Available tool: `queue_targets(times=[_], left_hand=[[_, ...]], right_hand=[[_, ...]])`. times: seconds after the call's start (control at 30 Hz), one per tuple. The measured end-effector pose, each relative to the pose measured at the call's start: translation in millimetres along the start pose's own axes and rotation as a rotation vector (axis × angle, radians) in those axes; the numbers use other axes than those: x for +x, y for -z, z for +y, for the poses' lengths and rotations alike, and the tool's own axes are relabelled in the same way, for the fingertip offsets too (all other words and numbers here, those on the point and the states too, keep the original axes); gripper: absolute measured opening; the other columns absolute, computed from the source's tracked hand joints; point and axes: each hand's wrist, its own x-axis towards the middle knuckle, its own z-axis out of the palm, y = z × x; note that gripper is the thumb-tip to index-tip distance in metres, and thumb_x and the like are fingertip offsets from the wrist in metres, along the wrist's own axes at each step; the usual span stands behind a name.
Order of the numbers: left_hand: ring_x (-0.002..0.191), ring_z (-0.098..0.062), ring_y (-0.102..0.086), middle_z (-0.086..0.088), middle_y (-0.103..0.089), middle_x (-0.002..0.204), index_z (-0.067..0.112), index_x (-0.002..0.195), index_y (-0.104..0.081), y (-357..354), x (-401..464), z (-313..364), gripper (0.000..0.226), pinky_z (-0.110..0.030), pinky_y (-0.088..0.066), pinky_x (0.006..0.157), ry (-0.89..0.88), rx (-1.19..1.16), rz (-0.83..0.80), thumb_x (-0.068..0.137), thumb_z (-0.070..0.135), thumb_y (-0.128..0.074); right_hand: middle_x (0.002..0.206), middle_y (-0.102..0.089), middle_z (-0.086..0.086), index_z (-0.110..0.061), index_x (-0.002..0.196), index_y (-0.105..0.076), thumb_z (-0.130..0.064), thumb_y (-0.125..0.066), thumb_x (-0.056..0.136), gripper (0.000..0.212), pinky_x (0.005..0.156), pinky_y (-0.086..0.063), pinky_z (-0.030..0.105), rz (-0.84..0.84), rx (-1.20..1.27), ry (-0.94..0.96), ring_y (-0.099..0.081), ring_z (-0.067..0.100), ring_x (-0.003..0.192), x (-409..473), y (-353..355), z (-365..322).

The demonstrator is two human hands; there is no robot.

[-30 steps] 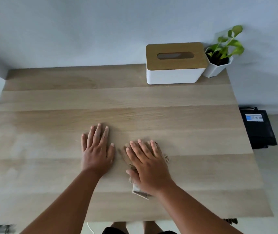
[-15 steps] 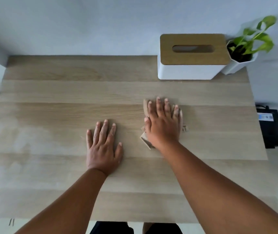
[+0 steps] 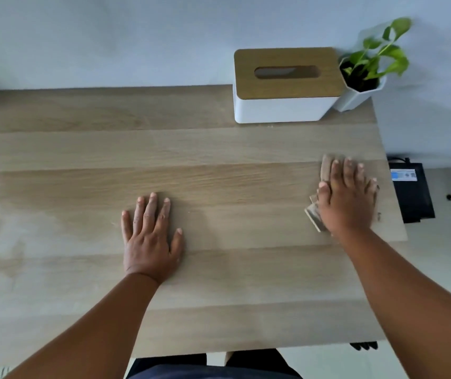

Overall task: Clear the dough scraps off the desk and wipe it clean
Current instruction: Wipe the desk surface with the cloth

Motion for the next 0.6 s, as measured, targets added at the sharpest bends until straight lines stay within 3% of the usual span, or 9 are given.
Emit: queue_targets(times=[0.1, 0.3, 0.43, 0.6], left_hand=[[0.160, -0.029, -0.010, -0.008, -0.023, 0.170, 0.019, 0.159, -0.035, -1, 0, -1, 0.072, -0.060, -0.010, 0.126, -0.001, 0.003, -0.002, 0.094, 0.052, -0.040], [0.160, -0.028, -0.008, -0.007, -0.021, 0.170, 0.021, 0.159, -0.034, -1, -1, 0, 0.074, -0.059, -0.008, 0.126, 0.011, -0.005, -0.012, 0.094, 0.055, -0.036], [0.159, -0.027, -0.009, -0.007, -0.021, 0.170, 0.021, 0.158, -0.035, 3, -1, 3, 0.075, -0.057, -0.007, 0.127, 0.022, -0.034, -0.028, 0.093, 0.057, -0.035], [0.159, -0.027, -0.010, -0.007, -0.022, 0.170, 0.020, 0.158, -0.036, 6, -3, 6, 0.077, -0.055, -0.005, 0.128, 0.033, -0.054, -0.038, 0.091, 0.058, -0.035]], right_hand=[[0.172, -0.015, 0.010, -0.017, 0.163, -0.021, -0.049, -0.020, 0.101, 0.070, 0.126, -0.009, 0.061, 0.006, 0.031, -0.036, -0.010, 0.035, 0.158, 12, -1, -37], [0.171, -0.020, 0.011, -0.020, 0.161, -0.030, -0.060, -0.033, 0.096, 0.076, 0.125, -0.007, 0.063, 0.006, 0.021, 0.229, -0.013, 0.038, 0.157, -36, -7, -87], [0.171, -0.019, 0.008, -0.023, 0.160, -0.030, -0.062, -0.040, 0.097, 0.075, 0.124, -0.011, 0.063, 0.031, 0.040, 0.412, -0.012, 0.036, 0.159, -90, -19, -75], [0.172, -0.019, 0.005, -0.024, 0.162, -0.028, -0.057, -0.042, 0.101, 0.071, 0.125, -0.012, 0.060, 0.058, 0.010, 0.489, -0.011, 0.032, 0.159, -150, -33, -18]])
